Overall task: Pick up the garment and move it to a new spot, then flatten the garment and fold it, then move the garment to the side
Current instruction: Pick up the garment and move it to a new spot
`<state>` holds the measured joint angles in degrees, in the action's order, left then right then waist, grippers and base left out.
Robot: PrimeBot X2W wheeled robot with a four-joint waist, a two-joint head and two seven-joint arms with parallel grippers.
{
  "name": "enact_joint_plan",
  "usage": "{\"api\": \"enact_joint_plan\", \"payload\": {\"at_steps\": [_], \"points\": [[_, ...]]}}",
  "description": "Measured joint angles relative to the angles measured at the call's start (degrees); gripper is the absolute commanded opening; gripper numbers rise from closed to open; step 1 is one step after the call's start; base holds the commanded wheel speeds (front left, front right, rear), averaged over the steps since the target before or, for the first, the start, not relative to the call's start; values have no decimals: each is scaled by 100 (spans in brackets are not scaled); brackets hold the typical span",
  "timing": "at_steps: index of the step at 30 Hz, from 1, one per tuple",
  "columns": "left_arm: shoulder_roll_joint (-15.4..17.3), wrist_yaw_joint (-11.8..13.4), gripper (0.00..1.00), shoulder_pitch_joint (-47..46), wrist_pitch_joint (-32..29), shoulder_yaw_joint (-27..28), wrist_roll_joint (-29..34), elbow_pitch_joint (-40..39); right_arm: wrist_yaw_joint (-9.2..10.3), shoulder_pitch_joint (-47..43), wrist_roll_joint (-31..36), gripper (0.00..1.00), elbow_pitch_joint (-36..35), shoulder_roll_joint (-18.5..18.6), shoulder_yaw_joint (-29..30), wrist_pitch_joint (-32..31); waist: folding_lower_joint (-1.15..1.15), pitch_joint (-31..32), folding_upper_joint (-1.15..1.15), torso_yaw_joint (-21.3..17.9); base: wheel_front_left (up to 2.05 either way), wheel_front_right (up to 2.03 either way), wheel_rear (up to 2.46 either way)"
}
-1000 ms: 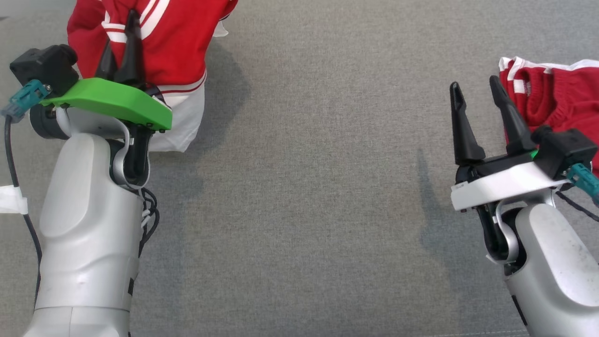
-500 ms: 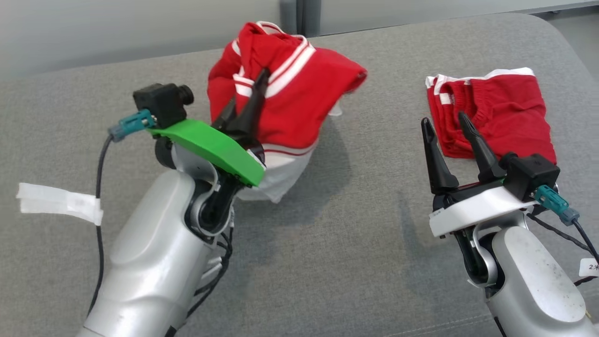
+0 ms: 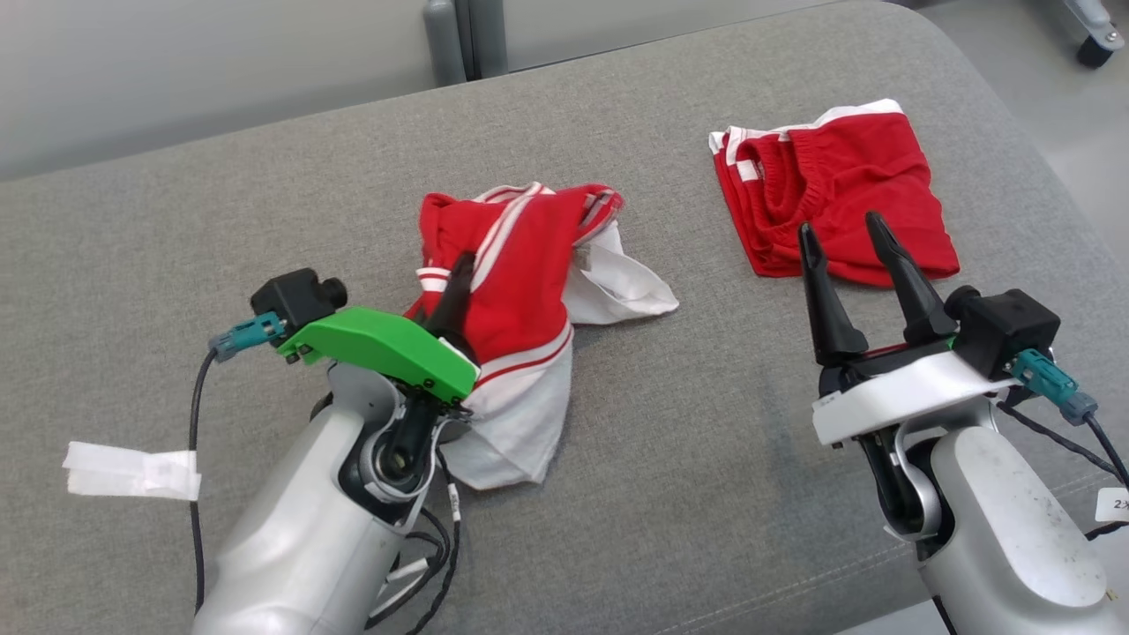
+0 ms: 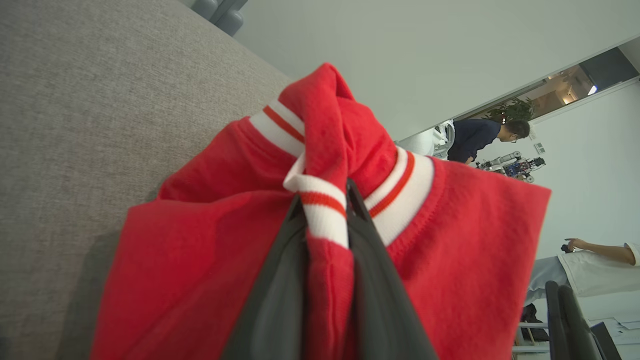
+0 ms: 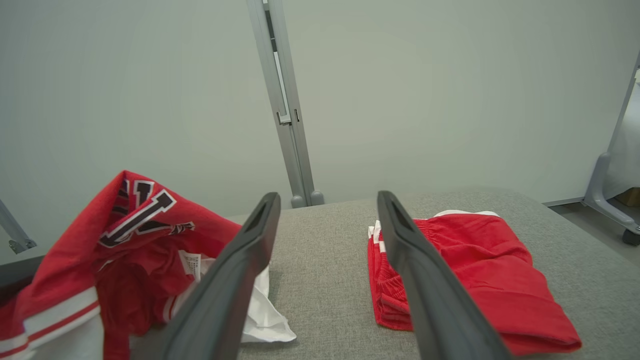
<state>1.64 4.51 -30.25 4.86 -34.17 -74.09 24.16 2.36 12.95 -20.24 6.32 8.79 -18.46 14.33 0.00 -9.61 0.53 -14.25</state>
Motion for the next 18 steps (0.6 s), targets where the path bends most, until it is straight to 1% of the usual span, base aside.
{"api": "enact_joint_plan", "payload": {"at_steps": [1, 3, 4, 5, 6, 7, 12, 14, 18], "points": [[1, 88, 0, -4, 65, 111, -12, 110, 0, 0, -1, 100, 0, 2, 29, 1, 0, -24, 0, -22, 0, 0, 0], [7, 136, 0, -26, 174, 280, 46, 348, 2, -1, -2, 100, 9, 7, 115, 1, 0, -74, 0, -49, 0, 0, 0], [7, 157, 10, -29, 210, 371, 45, 448, 2, -1, -2, 100, 13, 12, 141, 1, 0, -93, 0, -56, 0, 0, 0], [5, 160, 26, -35, 249, 467, 47, 563, 2, -1, -2, 100, 19, 13, 154, 1, 0, -110, 0, -58, 0, 0, 0], [7, 160, 84, -52, 285, 534, 67, 673, 2, -1, -2, 100, 25, 12, 160, 1, 0, -122, 0, -56, 0, 0, 0], [1, 163, 100, -77, 325, 631, 79, 790, 2, -1, -2, 100, 31, 12, 163, 1, 0, -129, 0, -49, 0, 0, 0], [0, 166, 100, -276, 553, 972, 152, 1274, 18, -1, -1, 100, 47, 15, 218, 2, 0, -126, 0, 41, 0, 0, 0], [12, 209, 100, -331, 616, 998, 285, 1422, 18, -1, 0, 100, 52, 19, 230, 2, 0, -113, 0, 94, 0, 0, 0], [108, 209, 100, -421, 676, 937, 452, 1580, 15, -1, 2, 100, 60, 22, 252, 2, 0, -63, 0, 200, 0, 0, 0]]}}
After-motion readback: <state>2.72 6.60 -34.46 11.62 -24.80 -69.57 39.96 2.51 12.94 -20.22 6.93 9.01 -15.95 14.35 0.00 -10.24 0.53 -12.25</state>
